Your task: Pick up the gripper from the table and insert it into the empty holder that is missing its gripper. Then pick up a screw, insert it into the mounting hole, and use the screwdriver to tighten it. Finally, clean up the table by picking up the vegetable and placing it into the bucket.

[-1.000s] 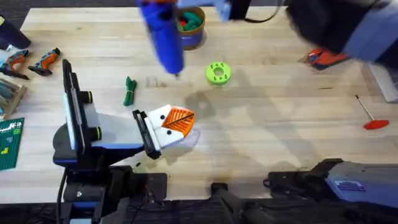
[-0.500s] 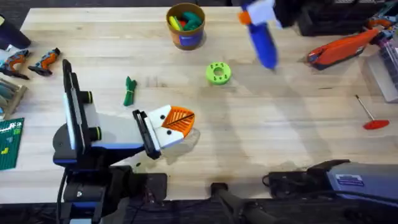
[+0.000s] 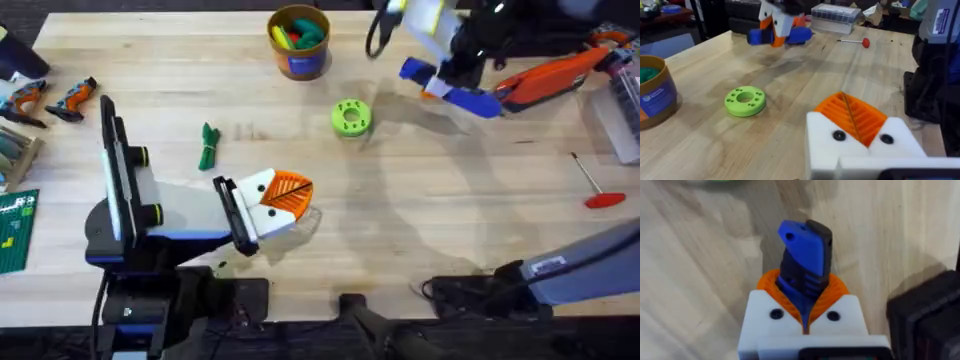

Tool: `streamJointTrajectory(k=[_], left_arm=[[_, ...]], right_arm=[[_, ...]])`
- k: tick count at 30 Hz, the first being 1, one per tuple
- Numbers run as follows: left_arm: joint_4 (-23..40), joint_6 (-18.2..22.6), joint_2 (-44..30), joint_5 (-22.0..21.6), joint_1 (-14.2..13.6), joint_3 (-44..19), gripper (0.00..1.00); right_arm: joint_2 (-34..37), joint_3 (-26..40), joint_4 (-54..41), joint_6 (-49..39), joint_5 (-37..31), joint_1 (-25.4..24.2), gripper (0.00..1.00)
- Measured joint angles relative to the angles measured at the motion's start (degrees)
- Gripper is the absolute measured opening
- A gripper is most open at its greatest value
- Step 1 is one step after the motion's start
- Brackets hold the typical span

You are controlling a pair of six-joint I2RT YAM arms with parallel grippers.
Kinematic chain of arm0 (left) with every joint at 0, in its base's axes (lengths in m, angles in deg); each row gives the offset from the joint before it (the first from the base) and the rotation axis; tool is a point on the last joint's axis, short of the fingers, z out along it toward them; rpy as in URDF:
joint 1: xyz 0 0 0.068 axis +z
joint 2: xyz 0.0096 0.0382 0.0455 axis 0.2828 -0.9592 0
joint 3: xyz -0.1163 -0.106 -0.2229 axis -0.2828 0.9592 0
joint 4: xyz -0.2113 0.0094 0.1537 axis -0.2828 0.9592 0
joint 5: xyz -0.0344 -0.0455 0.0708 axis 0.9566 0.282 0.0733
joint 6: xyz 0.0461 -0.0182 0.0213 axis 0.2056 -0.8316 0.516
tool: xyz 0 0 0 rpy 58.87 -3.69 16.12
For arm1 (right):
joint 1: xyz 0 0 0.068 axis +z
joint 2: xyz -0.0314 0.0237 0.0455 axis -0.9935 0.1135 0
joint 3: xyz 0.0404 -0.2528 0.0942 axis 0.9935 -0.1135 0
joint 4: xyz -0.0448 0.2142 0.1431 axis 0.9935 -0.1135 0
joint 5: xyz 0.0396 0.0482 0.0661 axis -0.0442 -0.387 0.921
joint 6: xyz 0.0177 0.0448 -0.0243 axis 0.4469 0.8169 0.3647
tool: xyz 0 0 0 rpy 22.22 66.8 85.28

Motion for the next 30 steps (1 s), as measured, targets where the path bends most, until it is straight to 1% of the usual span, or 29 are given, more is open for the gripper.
streamJointTrajectory(k=[4, 6, 7, 12, 13, 15, 20, 24, 25, 27, 28, 29, 30], left_arm=[[0.0, 0.0, 0.0, 0.0, 0.0, 0.0, 0.004], [0.0, 0.0, 0.0, 0.0, 0.0, 0.0, 0.004], [0.0, 0.0, 0.0, 0.0, 0.0, 0.0, 0.004], [0.0, 0.0, 0.0, 0.0, 0.0, 0.0, 0.004], [0.0, 0.0, 0.0, 0.0, 0.0, 0.0, 0.004], [0.0, 0.0, 0.0, 0.0, 0.0, 0.0, 0.004], [0.0, 0.0, 0.0, 0.0, 0.0, 0.0, 0.004], [0.0, 0.0, 0.0, 0.0, 0.0, 0.0, 0.005], [0.0, 0.3, 0.0, 0.0, 0.0, 0.0, 0.069], [0.0, 0.2, 0.0, 0.0, 0.0, 0.0, 0.378], [0.0, 0.2, 0.0, 0.0, 0.0, 0.0, 0.554], [0.0, 0.2, 0.0, 0.0, 0.0, 0.0, 0.687], [0.0, 0.2, 0.0, 0.0, 0.0, 0.0, 0.868]], right_arm=[[3.7, -3.9, 6.2, -2.7, -1.6, 0.0, 0.026], [5.2, -5.8, 7.6, -3.4, -2.0, 0.0, 0.035], [5.8, -6.5, 8.0, -3.4, -2.1, 0.0, 0.131], [6.3, -7.7, 9.3, -4.3, -2.1, 0.0, 0.863], [6.1, -7.7, 9.4, -4.6, -2.1, 0.0, 0.949], [6.0, -7.7, 9.4, -4.6, -2.0, 0.0, 0.978], [5.6, -7.7, 9.4, -3.9, -2.0, 0.0, 0.982], [1.5, -7.7, 9.6, 0.2, -1.9, 0.1, 0.982], [-0.2, -7.7, 10.2, 2.1, -1.7, 0.1, 0.982], [-4.2, -7.7, 12.5, 7.1, -1.1, 0.1, 0.982], [-6.5, -7.7, 14.0, 10.2, -1.0, 0.1, 0.983], [-8.6, -7.7, 15.1, 13.3, -0.8, 0.1, 0.983], [-10.9, -7.7, 16.1, 17.1, -0.7, 0.1, 0.983]])
